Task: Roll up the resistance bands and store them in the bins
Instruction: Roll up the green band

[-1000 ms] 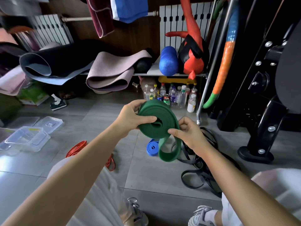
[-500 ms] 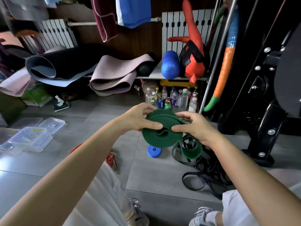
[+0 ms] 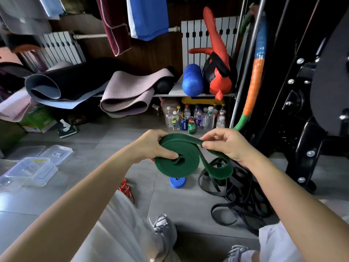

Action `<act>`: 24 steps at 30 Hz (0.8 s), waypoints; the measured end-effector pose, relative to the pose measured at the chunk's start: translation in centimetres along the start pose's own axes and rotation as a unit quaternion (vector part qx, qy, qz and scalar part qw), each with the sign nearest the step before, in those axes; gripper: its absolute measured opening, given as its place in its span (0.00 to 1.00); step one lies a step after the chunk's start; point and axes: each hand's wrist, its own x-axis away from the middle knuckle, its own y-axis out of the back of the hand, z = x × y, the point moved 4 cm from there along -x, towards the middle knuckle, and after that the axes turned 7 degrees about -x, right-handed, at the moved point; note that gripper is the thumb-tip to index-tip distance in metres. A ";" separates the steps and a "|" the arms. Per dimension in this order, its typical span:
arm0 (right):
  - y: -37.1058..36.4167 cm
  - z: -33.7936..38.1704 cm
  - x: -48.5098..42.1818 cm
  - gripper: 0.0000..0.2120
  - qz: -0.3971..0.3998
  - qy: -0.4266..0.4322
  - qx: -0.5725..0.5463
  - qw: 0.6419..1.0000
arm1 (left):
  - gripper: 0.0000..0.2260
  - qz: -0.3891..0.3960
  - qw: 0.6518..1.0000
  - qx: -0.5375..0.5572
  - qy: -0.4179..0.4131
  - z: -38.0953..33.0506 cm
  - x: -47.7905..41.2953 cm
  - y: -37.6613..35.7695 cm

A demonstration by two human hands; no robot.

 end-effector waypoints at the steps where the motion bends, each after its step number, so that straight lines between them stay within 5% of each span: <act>1: -0.1 -0.1 -0.2 0.09 -0.004 0.006 0.009 1.000 | 0.18 -0.002 1.000 0.015 0.001 0.2 -0.2 0.1; 9: -2.4 -2.6 -2.0 0.16 -0.056 0.035 0.037 0.997 | 0.18 -0.069 0.984 0.166 0.019 2.6 -2.2 0.9; 14: -4.0 -4.1 -3.8 0.30 -0.026 -0.015 0.002 1.000 | 0.13 -0.103 0.957 0.268 0.034 3.6 -3.6 1.3; 21: -6.8 -5.5 -6.7 0.23 -0.148 -0.051 -0.148 0.976 | 0.18 -0.121 0.935 0.331 0.047 4.6 -4.5 2.4; 24: -7.7 -5.9 -8.0 0.20 -0.165 -0.049 -0.111 0.979 | 0.19 -0.138 0.929 0.340 0.057 5.6 -5.0 2.9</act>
